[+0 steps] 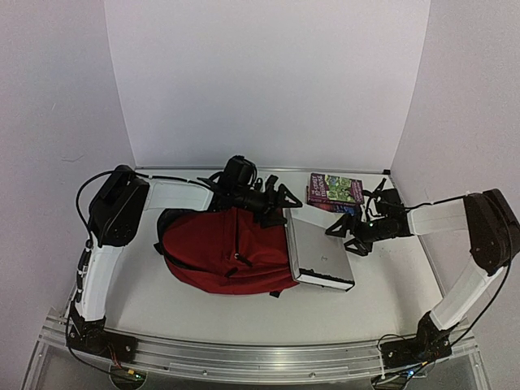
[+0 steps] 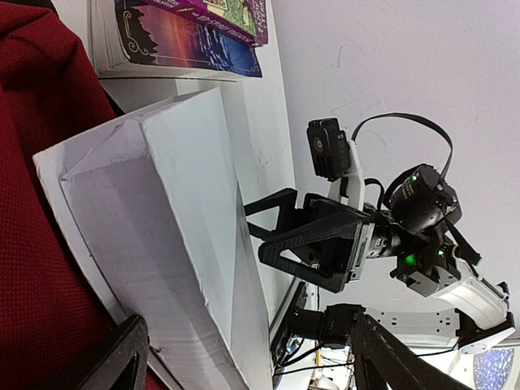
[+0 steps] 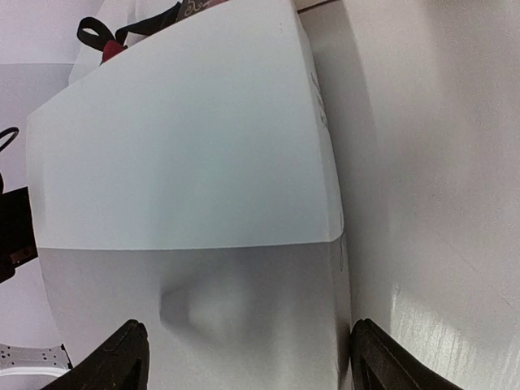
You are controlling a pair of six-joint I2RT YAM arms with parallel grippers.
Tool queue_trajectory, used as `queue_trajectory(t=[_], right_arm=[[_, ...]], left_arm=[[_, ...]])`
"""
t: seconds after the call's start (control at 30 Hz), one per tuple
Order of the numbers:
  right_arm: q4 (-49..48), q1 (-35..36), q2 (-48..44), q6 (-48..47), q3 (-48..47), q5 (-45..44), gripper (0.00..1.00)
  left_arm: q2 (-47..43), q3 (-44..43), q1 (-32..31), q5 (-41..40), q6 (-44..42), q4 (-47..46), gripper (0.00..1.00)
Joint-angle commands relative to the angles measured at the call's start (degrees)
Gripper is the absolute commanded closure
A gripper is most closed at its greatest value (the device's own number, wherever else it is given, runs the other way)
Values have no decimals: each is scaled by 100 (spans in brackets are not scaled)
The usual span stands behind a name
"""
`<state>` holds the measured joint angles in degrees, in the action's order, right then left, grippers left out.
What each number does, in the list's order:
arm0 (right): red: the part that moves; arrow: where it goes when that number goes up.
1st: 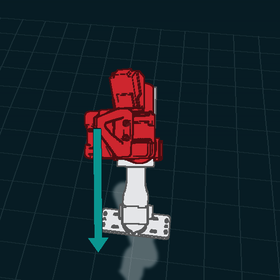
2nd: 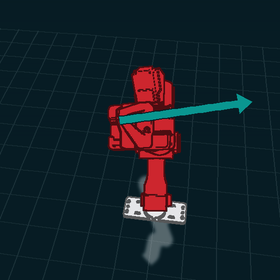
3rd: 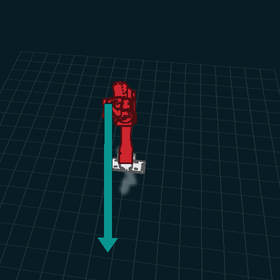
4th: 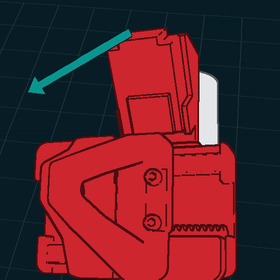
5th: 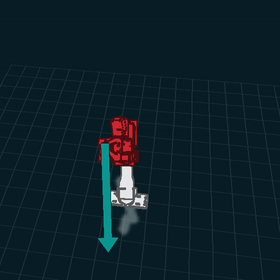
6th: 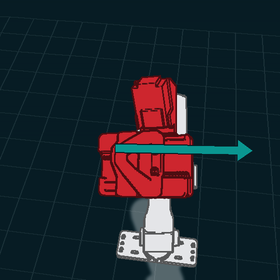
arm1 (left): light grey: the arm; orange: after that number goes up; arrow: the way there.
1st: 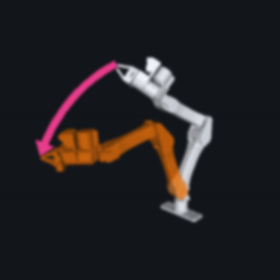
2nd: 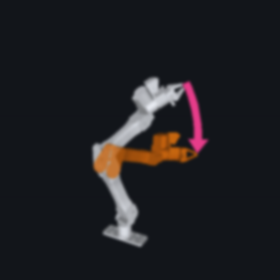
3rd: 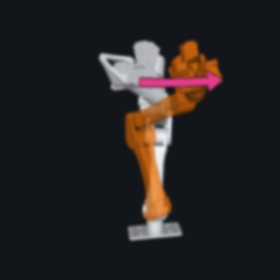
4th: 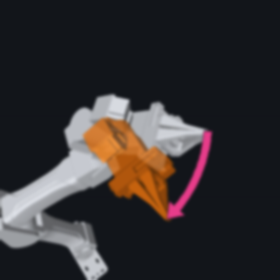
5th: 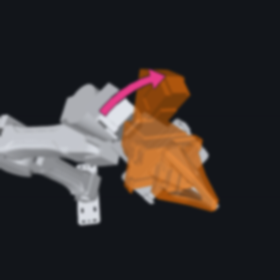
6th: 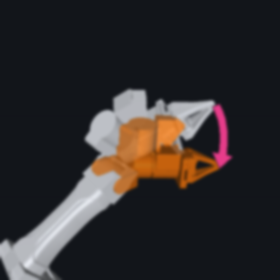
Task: Pack the student bag
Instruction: Pick up the book from the center of the board.
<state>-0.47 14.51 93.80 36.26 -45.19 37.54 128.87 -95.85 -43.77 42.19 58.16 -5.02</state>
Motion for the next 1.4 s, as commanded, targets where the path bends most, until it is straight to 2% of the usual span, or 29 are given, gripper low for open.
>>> queue_trajectory(t=[0.0, 0.3, 0.63, 1.2, 1.3, 1.37], right_arm=[[-244, 88, 29, 57, -142, 189, 18], [-241, 101, 135, 40, -119, -53, 19], [-234, 110, 102, 32, -131, -70, 20], [-238, 413, -16, 11, -321, 34, 22], [-241, 445, -127, 51, -329, -11, 22], [-230, 445, -222, 83, -305, -90, 22]], left_arm=[[314, 23, -171, -368, -288, 1208, 14], [-340, 225, -272, -1557, -879, 2085, 11], [-2, 157, -281, -1009, -639, 1659, 10], [757, -808, -474, -754, -499, 1735, 8], [711, -736, -483, -815, -514, 1748, 15], [589, -633, -483, -928, -583, 1778, 30]])
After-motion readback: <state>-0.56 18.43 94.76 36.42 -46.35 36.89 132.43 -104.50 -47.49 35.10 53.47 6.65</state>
